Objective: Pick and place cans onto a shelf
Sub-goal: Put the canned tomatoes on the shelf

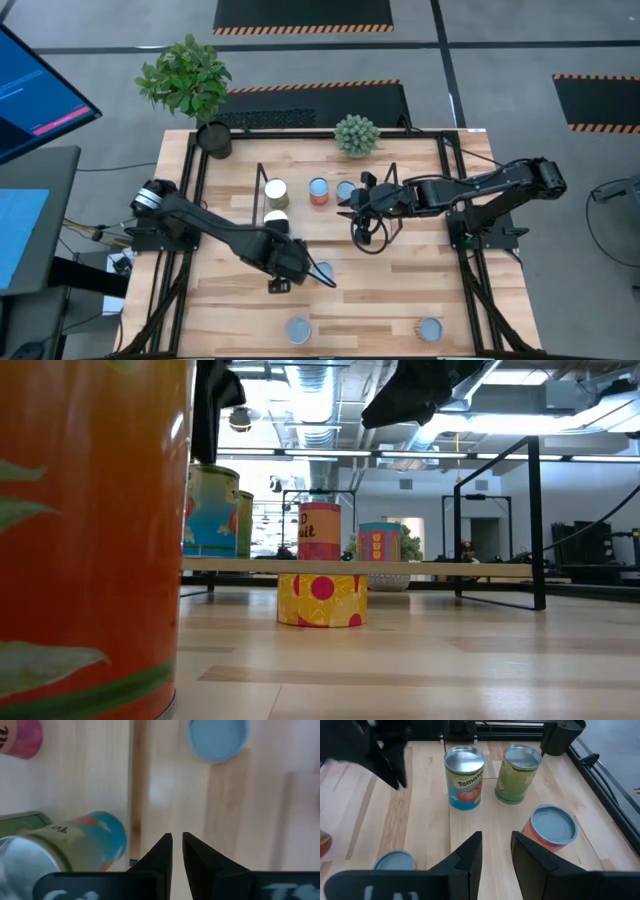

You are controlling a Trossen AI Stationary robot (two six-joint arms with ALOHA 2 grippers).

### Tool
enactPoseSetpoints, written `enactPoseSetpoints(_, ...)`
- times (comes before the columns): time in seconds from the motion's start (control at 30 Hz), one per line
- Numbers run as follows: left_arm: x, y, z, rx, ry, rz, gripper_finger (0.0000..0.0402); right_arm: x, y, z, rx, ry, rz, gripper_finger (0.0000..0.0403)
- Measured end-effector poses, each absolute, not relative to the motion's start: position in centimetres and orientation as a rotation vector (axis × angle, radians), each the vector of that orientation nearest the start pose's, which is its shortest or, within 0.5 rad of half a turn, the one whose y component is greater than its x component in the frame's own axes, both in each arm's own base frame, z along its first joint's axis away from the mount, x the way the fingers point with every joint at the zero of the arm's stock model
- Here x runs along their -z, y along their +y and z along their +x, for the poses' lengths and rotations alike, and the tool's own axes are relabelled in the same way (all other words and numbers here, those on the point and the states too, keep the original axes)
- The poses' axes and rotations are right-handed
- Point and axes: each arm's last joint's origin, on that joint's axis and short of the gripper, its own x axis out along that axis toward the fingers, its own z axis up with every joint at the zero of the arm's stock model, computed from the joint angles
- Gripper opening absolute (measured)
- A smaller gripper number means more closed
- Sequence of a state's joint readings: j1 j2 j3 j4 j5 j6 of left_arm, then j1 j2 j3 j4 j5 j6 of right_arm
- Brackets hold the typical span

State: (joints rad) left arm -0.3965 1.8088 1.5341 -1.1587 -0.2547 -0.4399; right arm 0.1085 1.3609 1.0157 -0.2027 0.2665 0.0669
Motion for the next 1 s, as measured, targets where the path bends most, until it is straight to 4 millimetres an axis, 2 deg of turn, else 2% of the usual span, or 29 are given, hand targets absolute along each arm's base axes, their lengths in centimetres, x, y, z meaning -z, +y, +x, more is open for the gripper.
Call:
enactPoseSetpoints(0.1,-24.9,-12.6,32.4,-0.229,1.369,0.136,0.0034,-28.5,2.5,29.6,0.171,0.538,-0.037,0.0127)
enactPoseSetpoints(0.33,-24.9,-12.0,31.6,-0.373,1.404,0.182,0.0034,-28.4,2.5,29.6,0.17,0.554,-0.04,0.0127)
enactPoseSetpoints(1.0,-25.0,-9.4,31.4,-0.504,1.472,0.19,0.0034,-28.4,2.3,29.6,0.18,0.555,-0.029,0.0127)
